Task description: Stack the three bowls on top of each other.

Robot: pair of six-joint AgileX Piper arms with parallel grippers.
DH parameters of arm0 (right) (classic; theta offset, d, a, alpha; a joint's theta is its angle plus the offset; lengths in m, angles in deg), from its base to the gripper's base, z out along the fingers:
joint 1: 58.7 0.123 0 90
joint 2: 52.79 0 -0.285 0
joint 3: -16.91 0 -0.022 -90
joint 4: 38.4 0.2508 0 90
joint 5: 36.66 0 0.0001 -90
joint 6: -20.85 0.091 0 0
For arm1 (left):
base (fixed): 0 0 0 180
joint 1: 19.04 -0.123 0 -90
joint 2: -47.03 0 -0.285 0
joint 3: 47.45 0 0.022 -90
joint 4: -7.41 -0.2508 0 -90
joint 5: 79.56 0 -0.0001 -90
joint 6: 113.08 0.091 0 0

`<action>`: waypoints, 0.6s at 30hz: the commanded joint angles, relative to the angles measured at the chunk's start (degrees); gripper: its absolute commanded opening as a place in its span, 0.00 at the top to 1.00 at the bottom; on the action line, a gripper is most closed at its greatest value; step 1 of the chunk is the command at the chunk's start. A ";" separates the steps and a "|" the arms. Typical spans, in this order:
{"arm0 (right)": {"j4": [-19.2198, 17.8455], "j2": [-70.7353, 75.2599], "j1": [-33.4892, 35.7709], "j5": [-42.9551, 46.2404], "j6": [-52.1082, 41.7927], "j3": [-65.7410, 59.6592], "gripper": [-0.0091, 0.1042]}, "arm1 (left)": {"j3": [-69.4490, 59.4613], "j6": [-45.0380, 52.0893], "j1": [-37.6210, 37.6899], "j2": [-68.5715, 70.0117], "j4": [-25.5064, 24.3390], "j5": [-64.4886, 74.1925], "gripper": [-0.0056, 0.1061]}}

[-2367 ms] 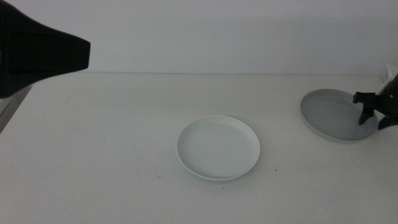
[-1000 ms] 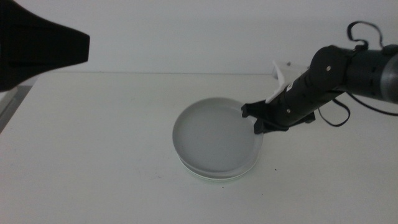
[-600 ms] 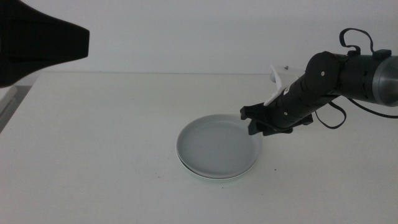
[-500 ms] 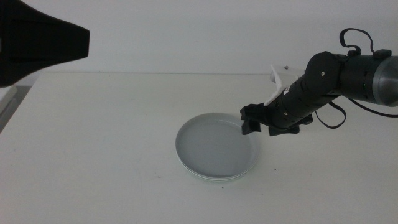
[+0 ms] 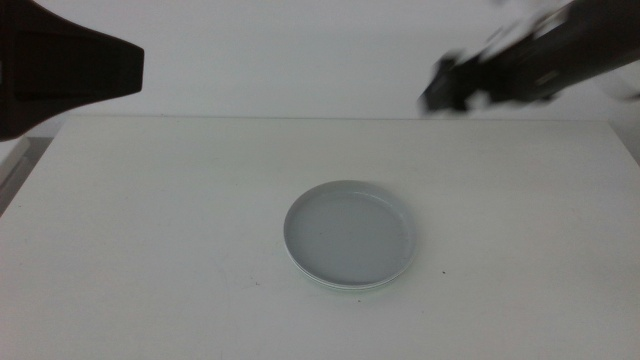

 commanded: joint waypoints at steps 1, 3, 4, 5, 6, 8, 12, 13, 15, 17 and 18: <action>-3.94 7.35 -2.52 -2.52 1.06 0.39 0.10 | -0.08 -0.28 -0.02 0.23 0.26 -0.70 0.11; -5.41 13.68 -4.74 -4.57 1.06 0.20 0.10 | -0.08 -0.28 -0.02 0.23 0.26 -0.70 0.11; -5.81 16.23 -5.59 -5.21 1.06 -0.22 0.10 | -0.08 -0.28 -0.02 0.23 0.26 -0.70 0.11; -6.10 19.43 -6.67 -5.21 1.06 -0.93 0.10 | -0.08 -0.28 -0.02 0.23 0.26 -0.70 0.11; -6.64 22.60 -7.65 -4.81 1.35 -2.07 0.10 | -0.08 -0.28 -0.02 0.23 0.26 -0.70 0.11; -8.26 28.73 -8.62 -2.88 3.82 -5.54 0.10 | -0.08 -0.28 -0.02 0.23 0.26 -0.70 0.11; -10.96 38.66 -8.62 4.68 7.26 -15.55 0.10 | -0.08 -0.28 -0.02 0.23 0.37 -0.70 0.11; -10.96 40.19 -8.62 6.58 7.26 -17.50 0.10 | -0.08 -0.28 -0.02 0.23 0.37 -0.70 0.11; -11.85 42.67 -8.62 8.85 8.18 -19.84 0.10 | -0.08 -0.28 -0.02 0.23 0.37 -0.70 0.11; -12.63 43.23 -8.62 8.46 9.65 -20.15 0.10 | -0.08 -0.28 -0.02 0.23 0.37 -0.70 0.11; -12.63 43.23 -8.62 8.19 9.65 -20.15 0.10 | -0.08 -0.28 -0.02 0.23 0.37 -0.70 0.11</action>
